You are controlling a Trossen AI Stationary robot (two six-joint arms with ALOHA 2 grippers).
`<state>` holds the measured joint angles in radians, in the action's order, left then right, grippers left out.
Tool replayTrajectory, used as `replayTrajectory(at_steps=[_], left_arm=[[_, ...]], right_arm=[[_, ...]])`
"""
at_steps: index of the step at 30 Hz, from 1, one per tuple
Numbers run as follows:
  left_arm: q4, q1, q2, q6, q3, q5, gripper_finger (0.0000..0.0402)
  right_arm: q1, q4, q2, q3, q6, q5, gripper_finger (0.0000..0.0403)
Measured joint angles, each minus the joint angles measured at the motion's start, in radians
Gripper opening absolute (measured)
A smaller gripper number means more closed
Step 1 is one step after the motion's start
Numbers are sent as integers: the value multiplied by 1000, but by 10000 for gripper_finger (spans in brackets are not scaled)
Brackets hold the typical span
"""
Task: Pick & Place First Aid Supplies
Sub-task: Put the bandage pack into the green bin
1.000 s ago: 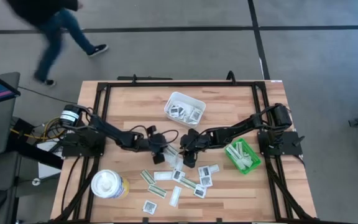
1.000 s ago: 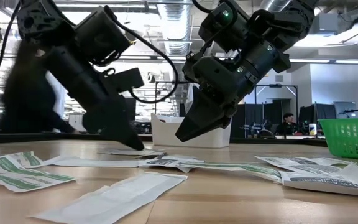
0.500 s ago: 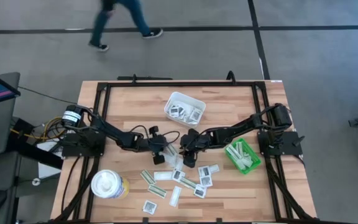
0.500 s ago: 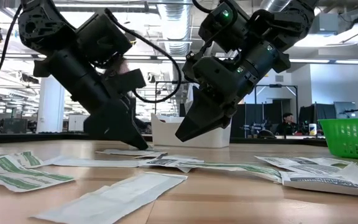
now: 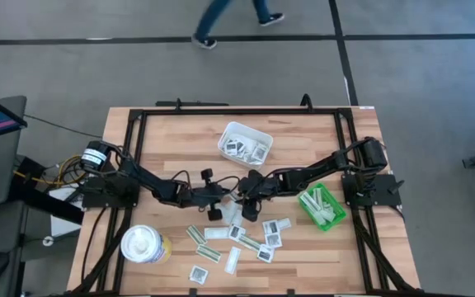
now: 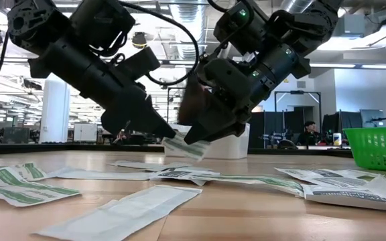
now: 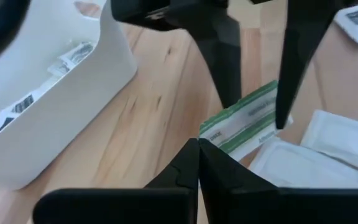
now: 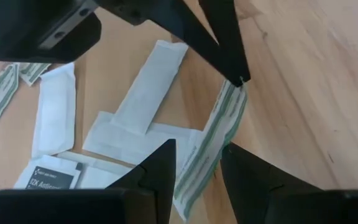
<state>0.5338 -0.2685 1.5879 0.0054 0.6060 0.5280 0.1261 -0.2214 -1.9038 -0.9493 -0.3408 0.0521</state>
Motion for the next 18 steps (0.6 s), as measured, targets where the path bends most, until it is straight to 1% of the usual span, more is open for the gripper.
replayTrajectory(at_steps=[7, 10, 13, 18], left_arm=[[29, -28, 0, 65, 1, -20, 5], [60, -34, -1, 69, 1, -22, 6], [70, -34, -2, 70, 2, -22, 7], [69, -33, -2, 70, 2, -22, 9]], right_arm=[[0, 3, 0, 0, 4, 0, 119], [0, 3, 0, 0, 7, 0, 111], [0, 3, 0, 0, 10, -1, 85], [0, 6, 0, 0, 12, -2, 13]])
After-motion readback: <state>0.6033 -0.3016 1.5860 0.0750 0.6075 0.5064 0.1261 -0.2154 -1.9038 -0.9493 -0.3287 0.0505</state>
